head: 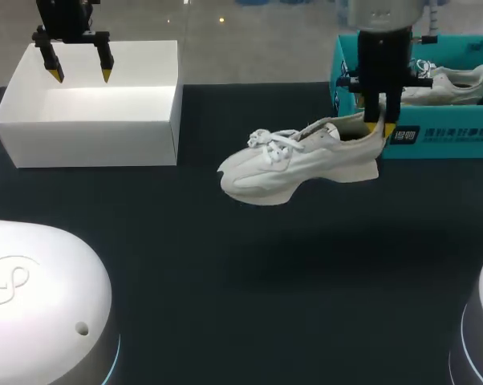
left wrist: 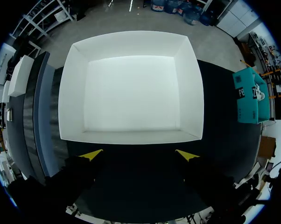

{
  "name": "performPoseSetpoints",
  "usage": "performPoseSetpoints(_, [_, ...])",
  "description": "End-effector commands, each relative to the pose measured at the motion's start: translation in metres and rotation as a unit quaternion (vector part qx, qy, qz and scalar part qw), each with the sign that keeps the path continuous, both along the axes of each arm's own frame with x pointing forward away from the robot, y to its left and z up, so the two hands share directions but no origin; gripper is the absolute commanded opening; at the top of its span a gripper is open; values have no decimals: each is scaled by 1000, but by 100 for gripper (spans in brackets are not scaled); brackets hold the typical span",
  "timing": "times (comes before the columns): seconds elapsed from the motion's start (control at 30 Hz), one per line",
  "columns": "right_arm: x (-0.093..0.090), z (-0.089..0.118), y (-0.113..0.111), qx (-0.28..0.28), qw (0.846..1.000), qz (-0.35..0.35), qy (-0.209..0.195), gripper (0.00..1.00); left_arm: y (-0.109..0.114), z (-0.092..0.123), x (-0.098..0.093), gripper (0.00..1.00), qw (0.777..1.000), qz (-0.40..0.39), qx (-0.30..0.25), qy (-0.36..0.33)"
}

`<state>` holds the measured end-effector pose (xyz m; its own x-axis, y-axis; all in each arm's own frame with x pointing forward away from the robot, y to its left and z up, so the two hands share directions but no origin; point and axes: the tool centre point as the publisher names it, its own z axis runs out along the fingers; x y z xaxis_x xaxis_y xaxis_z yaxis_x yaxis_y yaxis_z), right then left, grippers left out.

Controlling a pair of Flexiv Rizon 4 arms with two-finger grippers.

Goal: Take the shoe out of the shoebox, open the shoe tongue, remove and reinsert the insole, then place the shoe into the shoebox

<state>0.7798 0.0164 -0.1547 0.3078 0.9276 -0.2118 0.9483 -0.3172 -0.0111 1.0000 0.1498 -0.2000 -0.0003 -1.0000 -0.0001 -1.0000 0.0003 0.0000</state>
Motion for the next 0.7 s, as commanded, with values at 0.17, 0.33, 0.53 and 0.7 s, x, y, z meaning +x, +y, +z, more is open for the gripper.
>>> performPoseSetpoints(0.17, [-8,-30,17,-35,999,-10,-19,0,0,0,0,100,1000,0,0,0])
performPoseSetpoints(0.33, [-7,-64,24,-40,999,-11,-29,0,0,0,0,100,1000,0,0,0])
performPoseSetpoints(0.53, [-9,-110,37,-61,998,2,-19,0,0,0,0,100,1000,0,0,0])
performPoseSetpoints(0.7, [-15,-142,45,-57,998,-5,-15,0,0,0,0,100,1000,0,0,0])
